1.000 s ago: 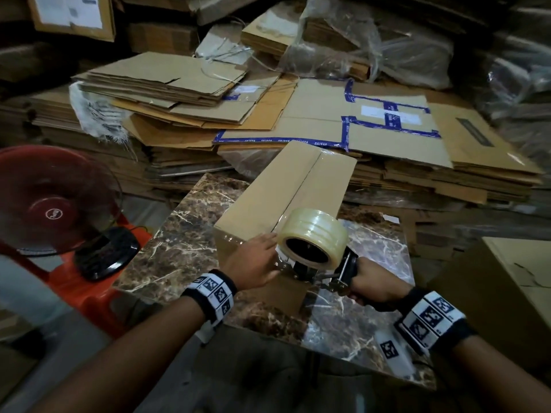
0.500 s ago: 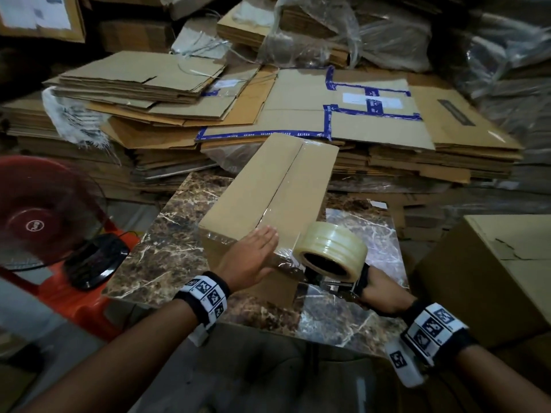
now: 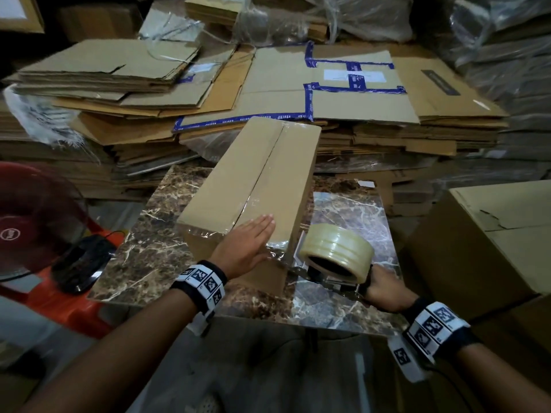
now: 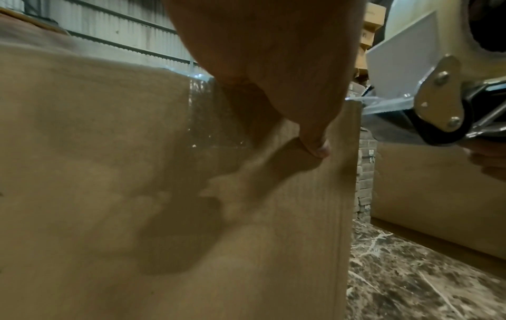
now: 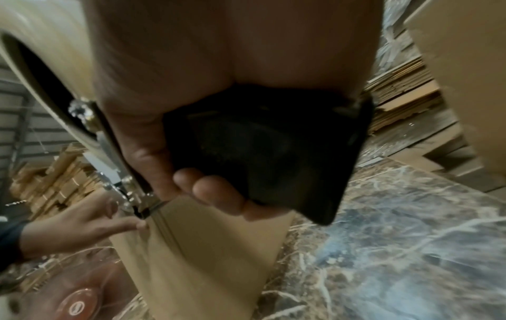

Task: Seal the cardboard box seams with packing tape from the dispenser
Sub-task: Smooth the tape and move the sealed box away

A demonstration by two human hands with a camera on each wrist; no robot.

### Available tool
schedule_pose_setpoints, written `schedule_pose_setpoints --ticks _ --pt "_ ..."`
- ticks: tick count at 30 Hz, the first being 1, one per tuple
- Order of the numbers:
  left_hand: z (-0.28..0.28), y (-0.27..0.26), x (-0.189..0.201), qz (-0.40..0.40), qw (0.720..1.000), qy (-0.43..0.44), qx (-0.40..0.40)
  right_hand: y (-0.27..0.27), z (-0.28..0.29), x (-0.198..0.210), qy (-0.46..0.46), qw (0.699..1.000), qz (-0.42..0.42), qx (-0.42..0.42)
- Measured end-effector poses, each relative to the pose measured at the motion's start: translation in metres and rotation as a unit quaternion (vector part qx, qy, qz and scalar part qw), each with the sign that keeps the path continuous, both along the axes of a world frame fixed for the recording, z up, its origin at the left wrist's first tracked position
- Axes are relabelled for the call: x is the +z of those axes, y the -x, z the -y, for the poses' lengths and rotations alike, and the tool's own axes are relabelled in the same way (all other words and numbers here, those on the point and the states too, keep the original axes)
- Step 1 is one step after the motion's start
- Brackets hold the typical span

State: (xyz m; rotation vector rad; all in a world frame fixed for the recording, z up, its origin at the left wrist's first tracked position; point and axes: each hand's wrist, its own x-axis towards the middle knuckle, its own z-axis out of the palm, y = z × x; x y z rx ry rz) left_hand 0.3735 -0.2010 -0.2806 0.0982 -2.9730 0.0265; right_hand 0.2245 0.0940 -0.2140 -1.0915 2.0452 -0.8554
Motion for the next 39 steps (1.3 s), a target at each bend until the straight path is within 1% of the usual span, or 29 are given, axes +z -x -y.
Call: schedule_pose_setpoints --ticks 3,5,8,11,14,15,17,18,20,21,22,23,25,28,29,31,33,35,37,38,39 --pt "0.0 0.0 0.0 0.003 1.0 0.003 0.0 0.008 -0.006 -0.012 -0.005 1.0 0.003 -0.021" --pt "0.0 0.0 -0.001 0.005 1.0 0.003 0.002 0.009 -0.005 -0.015 -0.012 1.0 -0.001 -0.016" --pt "0.0 0.0 0.0 0.004 1.0 0.007 0.001 0.009 -0.003 -0.017 0.002 1.0 0.024 0.01" --pt "-0.002 0.0 0.0 0.008 1.0 0.003 0.007 0.014 0.004 -0.026 -0.003 1.0 0.025 0.013" --pt "-0.003 0.0 0.0 0.008 1.0 -0.005 0.022 0.016 0.016 -0.044 0.007 1.0 -0.001 0.015" --pt "-0.004 0.0 0.001 0.008 1.0 -0.006 0.025 0.015 0.019 -0.046 -0.001 1.0 0.016 0.002" --pt "-0.005 0.0 0.002 0.008 1.0 -0.005 0.023 0.018 0.021 -0.051 -0.037 0.998 0.05 -0.032" --pt "-0.005 0.0 0.003 0.006 1.0 -0.003 0.023 0.023 0.019 -0.059 -0.068 0.996 0.043 -0.048" --pt "-0.006 0.0 0.003 0.007 1.0 -0.003 0.022 0.027 0.011 -0.071 -0.151 0.987 -0.011 -0.059" --pt "-0.006 0.0 0.003 0.01 1.0 -0.005 0.021 0.027 0.007 -0.081 -0.182 0.981 -0.015 -0.066" --pt "-0.006 0.0 0.004 0.013 1.0 -0.007 0.022 0.027 0.003 -0.094 -0.203 0.976 -0.003 -0.074" --pt "-0.006 0.0 0.005 0.015 1.0 -0.007 0.023 0.024 0.001 -0.105 -0.217 0.971 0.033 -0.1" --pt "-0.006 0.0 0.006 0.014 1.0 -0.01 0.02 0.02 0.001 -0.125 -0.207 0.959 0.116 -0.152" --pt "-0.007 -0.001 0.007 0.0 1.0 -0.009 0.014 0.019 0.011 -0.146 -0.172 0.942 0.201 -0.208" --pt "-0.007 -0.001 0.007 -0.005 1.0 -0.006 0.015 0.017 0.016 -0.148 -0.159 0.931 0.239 -0.227" --pt "-0.007 -0.001 0.007 -0.016 1.0 -0.001 0.013 0.015 0.027 -0.155 -0.123 0.892 0.348 -0.263" --pt "-0.006 -0.001 0.006 -0.019 1.0 -0.002 0.009 0.014 0.038 -0.164 -0.072 0.836 0.459 -0.29" --pt "-0.005 -0.001 0.005 -0.018 1.0 -0.002 0.006 0.015 0.05 -0.17 -0.016 0.776 0.547 -0.314" --pt "-0.004 -0.001 0.005 -0.018 1.0 -0.001 0.004 0.016 0.059 -0.179 0.024 0.737 0.585 -0.339" --pt "-0.004 -0.001 0.005 -0.018 1.0 -0.001 0.003 0.015 0.062 -0.18 0.042 0.724 0.592 -0.351" --pt "-0.004 -0.001 0.005 -0.017 1.0 -0.001 0.001 0.017 0.064 -0.185 0.05 0.719 0.589 -0.365"
